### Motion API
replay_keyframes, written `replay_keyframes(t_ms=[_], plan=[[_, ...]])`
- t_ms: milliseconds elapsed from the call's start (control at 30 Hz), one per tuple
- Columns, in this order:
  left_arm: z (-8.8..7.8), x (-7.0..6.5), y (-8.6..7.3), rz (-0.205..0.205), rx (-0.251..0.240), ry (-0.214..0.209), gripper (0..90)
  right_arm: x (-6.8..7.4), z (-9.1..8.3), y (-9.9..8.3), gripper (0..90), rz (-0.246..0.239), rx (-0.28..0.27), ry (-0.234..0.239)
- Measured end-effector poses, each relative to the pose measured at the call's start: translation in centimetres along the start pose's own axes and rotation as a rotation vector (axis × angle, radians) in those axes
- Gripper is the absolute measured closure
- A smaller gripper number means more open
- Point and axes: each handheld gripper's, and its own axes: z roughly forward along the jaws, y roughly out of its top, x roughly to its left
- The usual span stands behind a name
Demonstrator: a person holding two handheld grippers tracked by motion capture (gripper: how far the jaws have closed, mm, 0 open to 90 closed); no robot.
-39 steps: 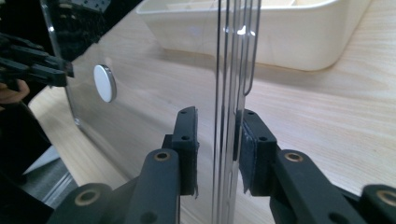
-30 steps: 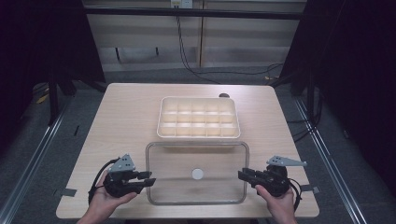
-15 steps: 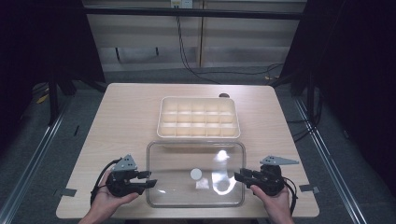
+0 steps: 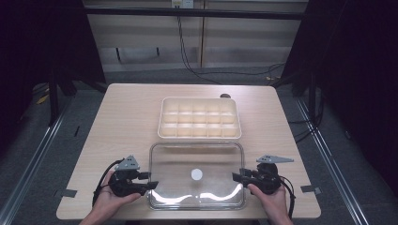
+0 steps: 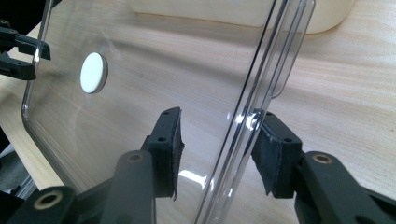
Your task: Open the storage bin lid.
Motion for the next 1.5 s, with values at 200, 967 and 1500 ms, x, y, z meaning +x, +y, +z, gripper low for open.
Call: replay_keyframes(t_ms=[200, 967, 1500], plan=[[0.5, 0.3, 0.0, -0.023, 0.012, -0.009, 51.1, -0.3, 0.6, -0.2, 50.3, -0.011, 0.02, -0.018], [1.4, 1.1, -0.4, -0.067, 0.063, -0.034, 48.5, -0.7, 2.5, -0.3, 36.9, -0.022, 0.078, -0.109], [1.2, 0.7, -0.3, -0.048, 0.023, -0.031, 41.5, -1.1, 0.8, 0.1, 32.1, -0.021, -0.065, -0.084]])
